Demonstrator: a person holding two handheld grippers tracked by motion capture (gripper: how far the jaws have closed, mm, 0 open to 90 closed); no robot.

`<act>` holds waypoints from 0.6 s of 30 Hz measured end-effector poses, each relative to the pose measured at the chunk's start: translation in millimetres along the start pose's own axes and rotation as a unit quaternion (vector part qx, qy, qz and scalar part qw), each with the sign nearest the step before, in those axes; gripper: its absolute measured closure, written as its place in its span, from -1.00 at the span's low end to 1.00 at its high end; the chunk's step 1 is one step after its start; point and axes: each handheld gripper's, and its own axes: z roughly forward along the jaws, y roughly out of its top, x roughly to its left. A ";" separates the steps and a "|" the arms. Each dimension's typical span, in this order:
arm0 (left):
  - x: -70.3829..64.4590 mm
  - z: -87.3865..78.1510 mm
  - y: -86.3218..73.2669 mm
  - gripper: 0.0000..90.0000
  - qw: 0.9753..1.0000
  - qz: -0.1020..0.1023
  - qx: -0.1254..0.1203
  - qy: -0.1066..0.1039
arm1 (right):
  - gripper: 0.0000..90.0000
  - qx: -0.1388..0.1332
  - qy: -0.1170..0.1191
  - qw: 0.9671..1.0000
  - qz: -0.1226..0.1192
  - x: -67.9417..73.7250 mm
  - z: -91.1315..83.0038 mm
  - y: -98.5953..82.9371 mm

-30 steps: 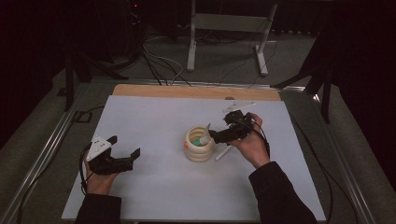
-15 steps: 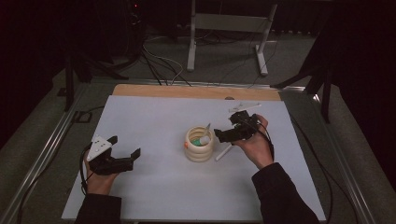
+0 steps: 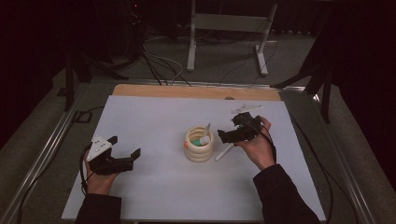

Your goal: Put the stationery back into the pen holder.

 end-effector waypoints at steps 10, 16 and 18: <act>0.0 -0.4 0.2 -1.00 1.000 0.000 -0.001 0.000 | -1.00 0.013 -0.009 1.000 0.008 -3.0 7.1 -8.8; 0.2 -0.7 0.2 -1.00 1.000 0.000 -0.001 0.000 | -1.00 0.024 -0.016 0.999 0.018 -4.4 14.5 -16.4; 0.1 -0.5 0.2 -1.00 1.000 0.000 -0.001 0.000 | -1.00 0.027 -0.018 0.999 0.022 -4.7 17.0 -19.2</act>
